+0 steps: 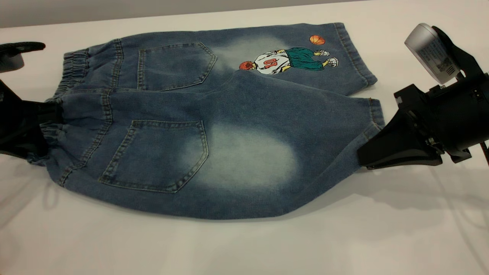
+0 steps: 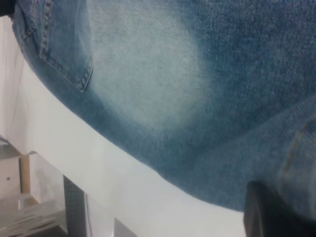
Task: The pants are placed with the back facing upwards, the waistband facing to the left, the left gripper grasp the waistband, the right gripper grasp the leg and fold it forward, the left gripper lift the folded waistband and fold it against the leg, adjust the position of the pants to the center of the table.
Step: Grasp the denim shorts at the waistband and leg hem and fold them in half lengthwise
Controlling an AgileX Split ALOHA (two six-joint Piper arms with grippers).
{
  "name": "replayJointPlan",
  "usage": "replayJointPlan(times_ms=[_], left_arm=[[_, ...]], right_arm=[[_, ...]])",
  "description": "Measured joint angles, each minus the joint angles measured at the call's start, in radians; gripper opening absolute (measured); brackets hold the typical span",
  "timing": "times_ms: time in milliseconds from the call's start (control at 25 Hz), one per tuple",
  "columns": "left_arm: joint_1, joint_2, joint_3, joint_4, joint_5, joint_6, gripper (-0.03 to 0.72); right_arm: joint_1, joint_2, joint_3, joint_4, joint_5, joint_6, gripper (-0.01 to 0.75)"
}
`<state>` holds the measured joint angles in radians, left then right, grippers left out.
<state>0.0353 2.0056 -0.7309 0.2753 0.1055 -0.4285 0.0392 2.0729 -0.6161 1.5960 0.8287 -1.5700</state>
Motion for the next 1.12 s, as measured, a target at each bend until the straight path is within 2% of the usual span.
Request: replayJointPlan(times_ms=[120, 360, 520, 640, 960, 1120], left_arm=[[0.001, -0.005, 0.0, 0.001, 0.008, 0.0, 0.081], [0.002, -0.087, 0.002, -0.014, 0.115, 0.006, 0.078], [0.002, -0.186, 0.001, -0.017, 0.212, 0.028, 0.078], [0.001, -0.259, 0.0, -0.03, 0.246, 0.03, 0.078], [-0.05, -0.312, -0.093, -0.195, 0.29, 0.199, 0.078], [-0.049, -0.31, -0.172, -0.275, 0.307, 0.282, 0.078]], right_arm=[[0.0, 0.0, 0.0, 0.0, 0.003, 0.0, 0.011], [0.0, -0.036, 0.0, 0.0, 0.065, 0.0, 0.011], [0.0, -0.111, 0.0, -0.003, 0.048, 0.0, 0.011], [0.0, -0.164, 0.0, -0.007, 0.039, 0.0, 0.011], [0.0, -0.22, -0.111, -0.075, 0.036, 0.036, 0.011], [0.0, -0.219, -0.193, -0.099, 0.032, 0.094, 0.011]])
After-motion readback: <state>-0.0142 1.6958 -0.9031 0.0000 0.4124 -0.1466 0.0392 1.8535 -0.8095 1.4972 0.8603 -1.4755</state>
